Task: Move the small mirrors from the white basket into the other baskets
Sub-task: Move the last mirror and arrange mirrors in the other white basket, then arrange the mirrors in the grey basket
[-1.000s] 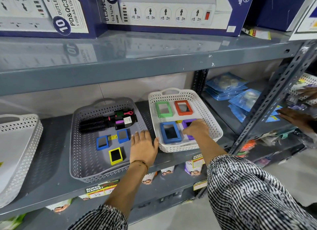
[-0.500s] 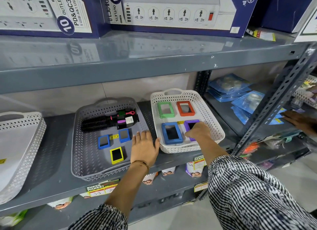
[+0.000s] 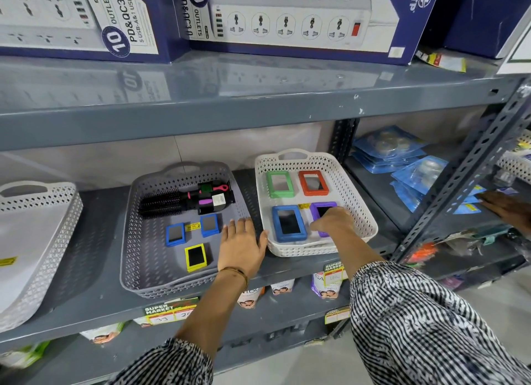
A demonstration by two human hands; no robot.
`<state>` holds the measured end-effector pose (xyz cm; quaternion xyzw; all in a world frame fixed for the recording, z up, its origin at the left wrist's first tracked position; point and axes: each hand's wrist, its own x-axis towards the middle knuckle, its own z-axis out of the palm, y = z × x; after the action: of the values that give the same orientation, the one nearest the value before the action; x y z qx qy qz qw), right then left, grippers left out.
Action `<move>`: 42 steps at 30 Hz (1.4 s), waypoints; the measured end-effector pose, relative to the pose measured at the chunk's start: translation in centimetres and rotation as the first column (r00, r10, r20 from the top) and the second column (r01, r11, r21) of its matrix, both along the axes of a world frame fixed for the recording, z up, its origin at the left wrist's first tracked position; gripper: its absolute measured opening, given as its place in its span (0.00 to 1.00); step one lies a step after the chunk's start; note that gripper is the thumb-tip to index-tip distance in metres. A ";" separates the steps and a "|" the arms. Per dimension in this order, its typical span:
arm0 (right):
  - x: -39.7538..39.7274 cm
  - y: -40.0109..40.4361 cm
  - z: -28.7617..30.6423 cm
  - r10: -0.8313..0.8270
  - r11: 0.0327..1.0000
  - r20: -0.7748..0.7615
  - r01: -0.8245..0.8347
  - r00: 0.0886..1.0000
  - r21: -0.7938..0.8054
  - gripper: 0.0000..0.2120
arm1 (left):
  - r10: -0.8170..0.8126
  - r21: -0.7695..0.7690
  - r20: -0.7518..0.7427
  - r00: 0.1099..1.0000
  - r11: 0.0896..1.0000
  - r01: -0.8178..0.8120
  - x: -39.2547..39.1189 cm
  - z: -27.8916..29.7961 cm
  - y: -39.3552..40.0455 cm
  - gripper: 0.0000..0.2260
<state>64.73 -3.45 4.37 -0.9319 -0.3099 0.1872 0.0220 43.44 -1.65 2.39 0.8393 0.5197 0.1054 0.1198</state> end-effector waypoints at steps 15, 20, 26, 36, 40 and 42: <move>-8.6 5.2 3.7 0.417 0.720 0.142 -0.421 0.898 0.552 0.21 | 0.158 0.122 0.312 0.937 0.971 -0.204 -4.9 3.3 0.5 0.21; -14.9 6.4 2.9 0.765 0.508 0.085 -0.679 0.638 0.530 0.18 | 0.315 0.128 0.261 0.913 0.926 -0.356 -12.2 3.0 1.6 0.20; -20.1 7.4 -0.2 0.919 0.393 -0.120 -0.894 0.375 0.215 0.30 | 0.375 0.077 0.172 0.911 0.917 -0.392 -17.0 0.8 1.5 0.21; -21.8 6.8 -2.4 0.947 0.317 -0.060 -0.947 0.314 0.054 0.29 | 0.342 0.017 0.262 0.903 0.933 -0.359 -18.0 -0.9 1.3 0.23; -21.7 6.6 -2.2 0.946 0.324 -0.062 -0.943 0.319 0.082 0.33 | 0.343 0.026 0.268 0.900 0.931 -0.363 -18.0 -1.1 1.3 0.23; -21.8 6.5 -2.1 0.942 0.335 -0.066 -0.936 0.330 0.105 0.33 | 0.349 0.027 0.261 0.900 0.929 -0.369 -18.0 -1.2 1.3 0.23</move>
<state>42.94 3.05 2.23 -0.5698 -0.7926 0.2112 -0.0498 25.40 -0.34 1.16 0.7129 0.6417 0.2507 0.1311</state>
